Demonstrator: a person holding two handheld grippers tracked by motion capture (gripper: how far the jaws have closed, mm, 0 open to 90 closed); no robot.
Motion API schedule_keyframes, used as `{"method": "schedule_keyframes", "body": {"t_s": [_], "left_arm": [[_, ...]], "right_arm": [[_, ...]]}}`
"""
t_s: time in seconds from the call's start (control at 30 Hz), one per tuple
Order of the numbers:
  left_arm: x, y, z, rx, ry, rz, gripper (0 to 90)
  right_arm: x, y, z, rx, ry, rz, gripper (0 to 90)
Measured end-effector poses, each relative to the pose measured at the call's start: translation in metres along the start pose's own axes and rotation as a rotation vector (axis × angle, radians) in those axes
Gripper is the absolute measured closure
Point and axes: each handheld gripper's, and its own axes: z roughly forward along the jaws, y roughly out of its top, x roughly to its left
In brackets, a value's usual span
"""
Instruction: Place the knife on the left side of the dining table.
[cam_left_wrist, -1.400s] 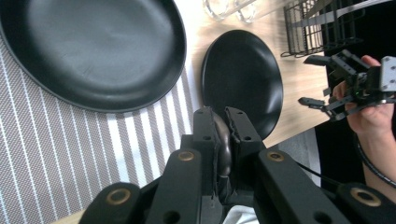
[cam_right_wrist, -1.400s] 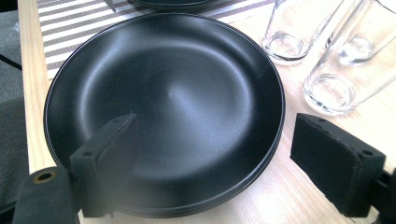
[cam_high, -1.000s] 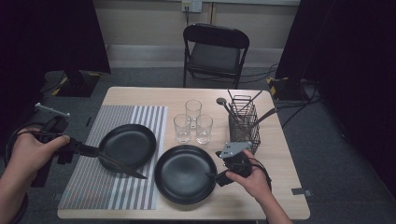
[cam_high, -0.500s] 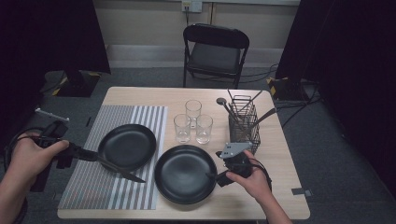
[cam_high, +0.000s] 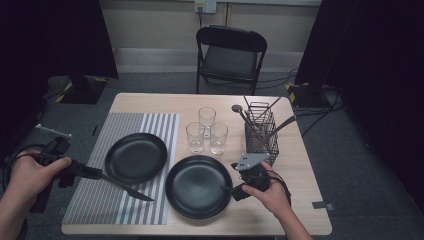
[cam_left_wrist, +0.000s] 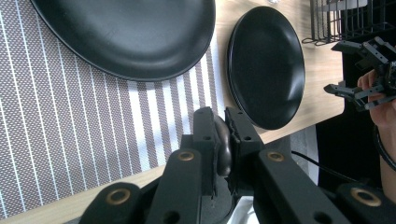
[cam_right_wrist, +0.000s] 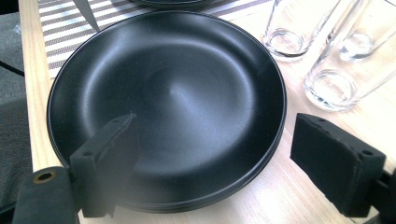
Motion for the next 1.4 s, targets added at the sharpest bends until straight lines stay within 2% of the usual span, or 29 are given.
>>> {"method": "schedule_keyframes", "body": {"t_s": [0.13, 0.23, 0.4, 0.77, 0.8, 0.83, 0.87, 0.9, 0.97, 1.03, 1.07, 1.1, 1.17, 1.23, 1.33, 1.4], "left_arm": [[0.003, -0.003, 0.002, -0.001, -0.008, -0.011, 83.6], [0.005, -0.004, 0.001, 0.006, 0.002, 0.001, 83.6], [0.008, -0.007, 0.001, 0.004, -0.005, -0.005, 83.6], [0.007, -0.007, 0.000, 0.004, -0.016, -0.014, 83.6], [0.008, -0.007, -0.001, 0.002, -0.002, 0.003, 83.6], [0.007, -0.008, -0.001, 0.000, -0.007, -0.008, 83.6], [0.008, -0.008, -0.001, 0.000, 0.001, 0.012, 83.6], [0.006, -0.009, -0.001, 0.005, -0.016, -0.006, 83.6], [0.007, -0.010, 0.000, 0.001, -0.023, -0.006, 83.6], [0.008, -0.010, 0.000, 0.011, -0.025, 0.000, 83.6], [0.009, -0.011, 0.000, 0.011, -0.014, 0.005, 83.7], [0.009, -0.011, 0.000, 0.009, -0.017, -0.010, 83.6], [0.010, -0.013, 0.001, 0.008, -0.026, -0.014, 83.6], [0.010, -0.014, 0.000, 0.010, -0.030, -0.014, 83.6], [0.010, -0.014, 0.000, 0.012, -0.013, -0.008, 83.6], [0.009, -0.014, 0.000, 0.013, -0.022, -0.016, 83.6]], "right_arm": [[0.001, 0.000, 0.003, -0.005, 0.004, -0.004, 14.7], [0.002, 0.000, 0.005, -0.001, 0.010, -0.003, 14.7], [0.004, 0.002, 0.009, -0.002, 0.022, -0.001, 14.7], [0.011, 0.010, 0.023, 0.005, 0.056, -0.008, 14.7], [0.011, 0.011, 0.024, 0.008, 0.060, -0.010, 14.8], [0.011, 0.011, 0.024, 0.010, 0.060, -0.011, 14.7], [0.011, 0.012, 0.025, 0.010, 0.059, -0.011, 14.7], [0.011, 0.012, 0.025, 0.009, 0.061, -0.011, 14.8], [0.012, 0.014, 0.026, 0.008, 0.064, -0.014, 14.7], [0.013, 0.016, 0.026, 0.006, 0.066, -0.016, 14.8], [0.013, 0.017, 0.026, 0.005, 0.067, -0.020, 14.7], [0.014, 0.017, 0.026, 0.005, 0.069, -0.017, 14.7], [0.015, 0.019, 0.027, 0.006, 0.072, -0.020, 14.7], [0.016, 0.020, 0.027, 0.005, 0.073, -0.021, 14.7], [0.017, 0.021, 0.028, 0.006, 0.084, -0.016, 14.8], [0.018, 0.023, 0.030, 0.005, 0.091, -0.012, 14.7]]}}
